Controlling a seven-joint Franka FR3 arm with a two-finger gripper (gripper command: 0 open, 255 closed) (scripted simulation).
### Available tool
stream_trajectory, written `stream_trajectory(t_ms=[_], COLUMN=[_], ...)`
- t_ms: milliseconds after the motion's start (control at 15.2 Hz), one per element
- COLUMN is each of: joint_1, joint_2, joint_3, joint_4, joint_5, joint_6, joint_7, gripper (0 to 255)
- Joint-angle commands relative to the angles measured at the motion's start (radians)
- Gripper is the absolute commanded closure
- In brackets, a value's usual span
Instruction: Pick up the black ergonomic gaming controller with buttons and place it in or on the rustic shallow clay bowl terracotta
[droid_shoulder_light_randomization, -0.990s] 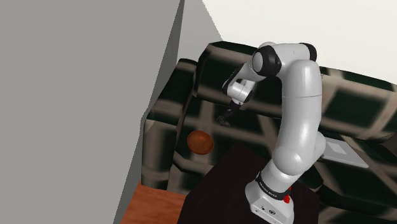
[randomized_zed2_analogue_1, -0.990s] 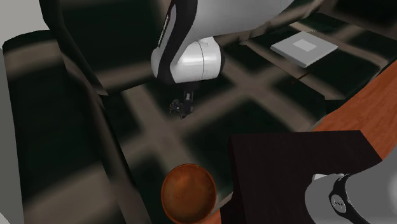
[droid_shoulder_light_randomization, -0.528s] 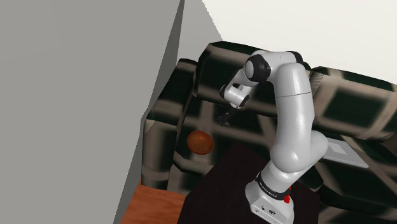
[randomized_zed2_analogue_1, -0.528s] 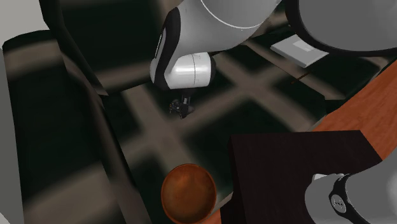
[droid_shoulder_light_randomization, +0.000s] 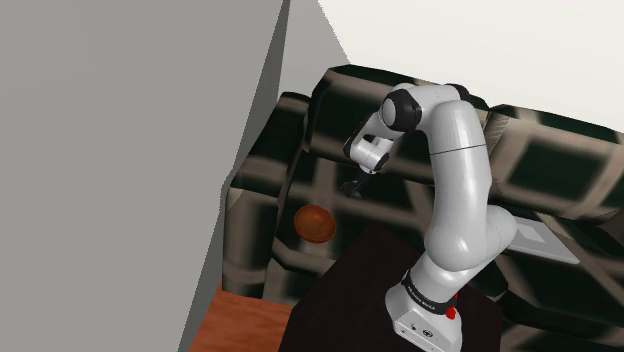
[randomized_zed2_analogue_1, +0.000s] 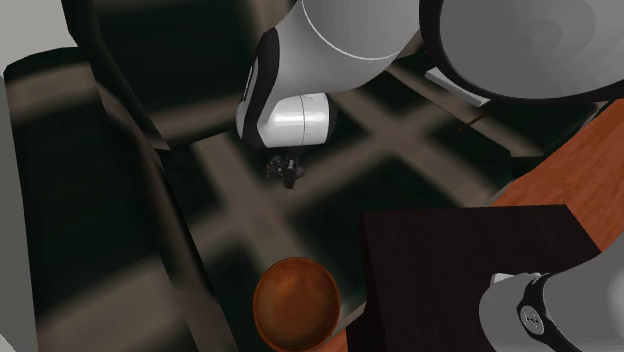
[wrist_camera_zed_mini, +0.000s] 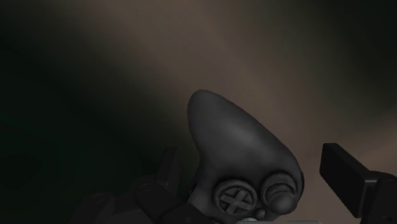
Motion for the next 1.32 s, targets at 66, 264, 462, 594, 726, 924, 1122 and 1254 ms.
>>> stream_trajectory(t_ms=[66,264,462,594,726,924,1122,1254], joint_1=[0.000,0.000,0.000,0.000,0.000,0.018,0.036,0.048], joint_2=[0.000,0.001,0.001,0.000,0.000,-0.036,-0.071,-0.095], joint_3=[0.000,0.000,0.000,0.000,0.000,-0.023,-0.046,-0.062], joint_4=[0.000,0.000,0.000,0.000,0.000,-0.017,-0.033,-0.042], joint_5=[0.000,0.000,0.000,0.000,0.000,-0.024,-0.049,-0.067], joint_6=[0.000,0.000,0.000,0.000,0.000,-0.019,-0.039,-0.052], joint_7=[0.000,0.000,0.000,0.000,0.000,0.019,0.040,0.053], gripper=[0,255,255,255,255,255,255,255])
